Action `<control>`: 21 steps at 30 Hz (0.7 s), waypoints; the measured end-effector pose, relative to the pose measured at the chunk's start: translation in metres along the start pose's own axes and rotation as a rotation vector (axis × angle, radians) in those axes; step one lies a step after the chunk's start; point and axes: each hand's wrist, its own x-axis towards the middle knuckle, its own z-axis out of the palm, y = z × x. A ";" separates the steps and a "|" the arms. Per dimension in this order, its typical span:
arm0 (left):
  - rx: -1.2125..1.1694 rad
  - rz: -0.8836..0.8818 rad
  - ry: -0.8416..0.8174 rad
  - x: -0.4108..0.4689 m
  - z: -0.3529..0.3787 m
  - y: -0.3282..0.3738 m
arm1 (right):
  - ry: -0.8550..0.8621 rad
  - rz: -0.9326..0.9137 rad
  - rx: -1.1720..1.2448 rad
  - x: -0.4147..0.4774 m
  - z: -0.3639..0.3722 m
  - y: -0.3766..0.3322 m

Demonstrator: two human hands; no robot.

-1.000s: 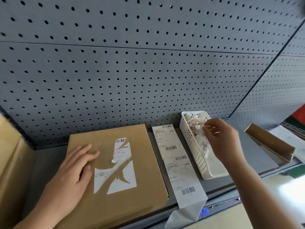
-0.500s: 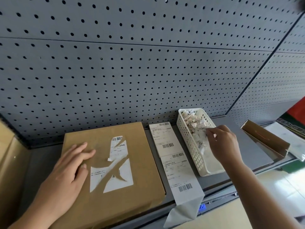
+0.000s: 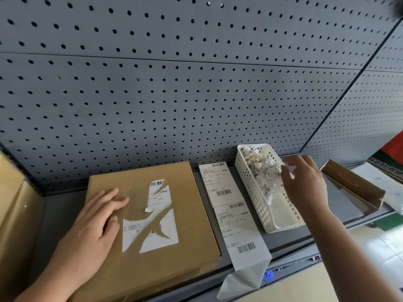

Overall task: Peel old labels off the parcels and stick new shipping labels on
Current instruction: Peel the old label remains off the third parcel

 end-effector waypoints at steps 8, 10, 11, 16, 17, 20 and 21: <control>-0.010 -0.005 -0.001 0.000 0.000 0.002 | -0.026 -0.116 0.157 -0.002 0.001 -0.038; -0.007 -0.006 -0.003 0.000 0.000 0.001 | -0.057 -0.151 0.196 -0.003 0.004 -0.053; -0.004 -0.008 -0.006 0.000 0.000 0.001 | -0.078 -0.166 0.206 -0.004 0.006 -0.060; -0.006 -0.020 -0.018 0.000 0.000 0.004 | -0.122 -0.247 0.266 -0.009 0.020 -0.095; -0.002 -0.023 -0.022 0.000 0.000 0.005 | -0.133 -0.264 0.274 -0.011 0.023 -0.101; 0.007 -0.035 -0.027 -0.001 -0.001 0.006 | -0.182 -0.324 0.317 -0.018 0.030 -0.124; 0.008 -0.037 -0.025 -0.001 -0.001 0.006 | -0.207 -0.340 0.337 -0.020 0.033 -0.131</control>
